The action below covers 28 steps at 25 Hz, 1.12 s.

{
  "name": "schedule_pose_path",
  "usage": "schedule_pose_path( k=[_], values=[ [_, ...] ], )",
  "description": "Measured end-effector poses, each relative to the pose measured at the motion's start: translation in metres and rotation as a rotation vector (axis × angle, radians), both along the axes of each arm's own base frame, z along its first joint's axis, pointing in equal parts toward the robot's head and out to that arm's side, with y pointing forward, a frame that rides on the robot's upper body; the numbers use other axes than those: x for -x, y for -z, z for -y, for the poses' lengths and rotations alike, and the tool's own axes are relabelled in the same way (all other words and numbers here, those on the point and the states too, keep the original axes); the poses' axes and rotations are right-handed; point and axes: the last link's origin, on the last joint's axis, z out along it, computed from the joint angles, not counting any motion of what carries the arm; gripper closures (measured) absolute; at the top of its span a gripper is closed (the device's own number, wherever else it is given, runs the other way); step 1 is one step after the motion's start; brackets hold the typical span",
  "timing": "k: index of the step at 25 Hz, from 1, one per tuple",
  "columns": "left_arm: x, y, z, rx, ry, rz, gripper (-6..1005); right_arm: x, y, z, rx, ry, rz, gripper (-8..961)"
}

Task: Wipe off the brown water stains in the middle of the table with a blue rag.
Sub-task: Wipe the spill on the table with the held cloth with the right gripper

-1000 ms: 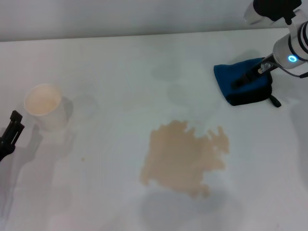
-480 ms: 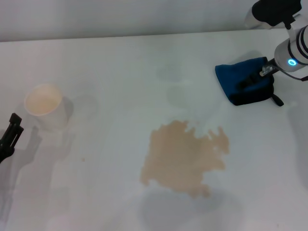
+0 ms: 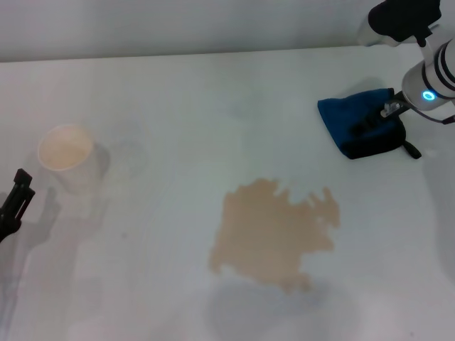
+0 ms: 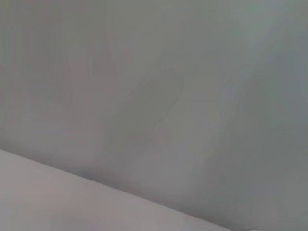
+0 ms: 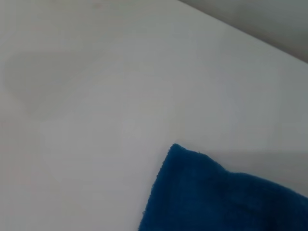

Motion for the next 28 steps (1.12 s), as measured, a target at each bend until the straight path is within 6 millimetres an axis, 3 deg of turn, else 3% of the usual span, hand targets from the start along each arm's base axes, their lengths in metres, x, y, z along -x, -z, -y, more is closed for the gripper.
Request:
schedule_pose_path(
  k=[3,13,19,28],
  values=[
    [0.000,0.001,0.001,0.003,0.000,-0.001,112,0.000,0.001,0.002,0.012,0.009,-0.002,237],
    [0.000,0.000,0.001,-0.001,0.006,-0.001,111,-0.001,0.001,0.004,0.020,0.019,-0.003,689],
    [0.000,-0.001,0.000,-0.005,0.002,0.000,111,-0.001,-0.001,0.003,0.017,0.022,0.001,836],
    [-0.001,-0.002,-0.002,-0.012,0.003,0.002,112,0.013,-0.007,0.010,0.121,-0.028,-0.012,865]
  ],
)
